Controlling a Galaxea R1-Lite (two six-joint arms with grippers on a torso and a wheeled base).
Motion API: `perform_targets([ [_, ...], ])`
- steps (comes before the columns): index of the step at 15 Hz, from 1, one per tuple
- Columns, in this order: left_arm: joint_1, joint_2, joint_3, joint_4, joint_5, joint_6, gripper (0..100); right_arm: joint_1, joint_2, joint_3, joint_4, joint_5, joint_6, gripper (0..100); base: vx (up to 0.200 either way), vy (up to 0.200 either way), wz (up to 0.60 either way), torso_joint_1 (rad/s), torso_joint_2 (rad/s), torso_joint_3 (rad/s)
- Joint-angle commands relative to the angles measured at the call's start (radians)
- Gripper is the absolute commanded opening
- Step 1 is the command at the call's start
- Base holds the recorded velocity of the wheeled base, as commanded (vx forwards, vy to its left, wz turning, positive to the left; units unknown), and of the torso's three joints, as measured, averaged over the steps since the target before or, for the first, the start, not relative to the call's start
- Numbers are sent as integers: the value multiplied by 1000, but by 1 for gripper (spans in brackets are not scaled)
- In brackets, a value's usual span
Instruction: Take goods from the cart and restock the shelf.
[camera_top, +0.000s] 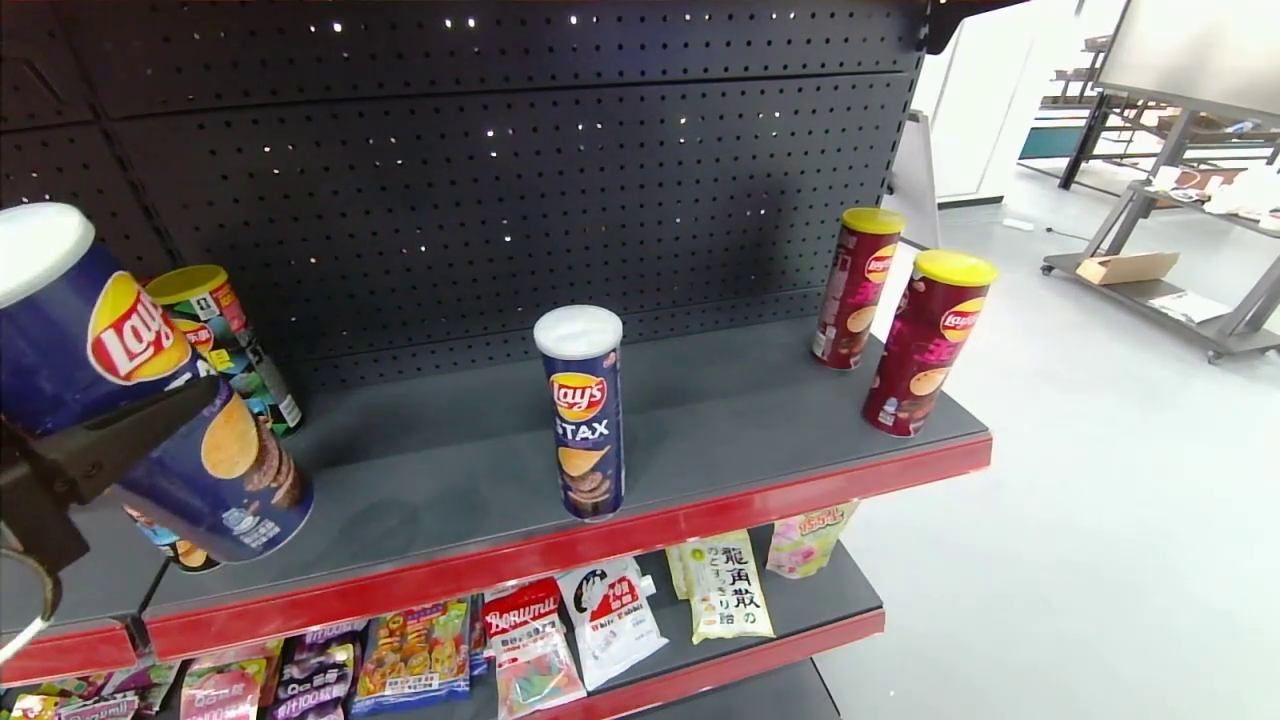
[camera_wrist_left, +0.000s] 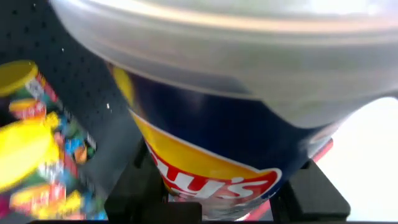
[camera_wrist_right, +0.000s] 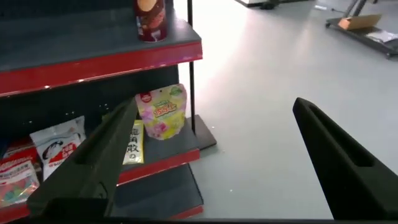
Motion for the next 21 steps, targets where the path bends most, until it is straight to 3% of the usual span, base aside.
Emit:
perform_targets([
  [1,-6,96,-9,-15,-1,-1,0,2,-2,1,-1,78,-9,100,0,0,0,0,0,0],
  [3,-8,100,-11,-15,-4,-4,0,3,-2,0,5,190,-78,100,0,0,0,0,0,0],
  [5,-14,122,-18,-18,-4,-4,0,3,-2,1,0,177,-7,100,0,0,0,0,0,0],
  [7,-28,140,-38,-18,-2,-4,0,0,-2,37,-33,101,73,100,0,0,0,0,0,0],
  [10,-28,149,-40,-20,-2,-6,0,3,-2,37,-32,144,-18,100,0,0,0,0,0,0],
  [21,-118,398,-109,-221,27,-6,0,2,-2,37,-32,142,25,100,0,0,0,0,0,0],
])
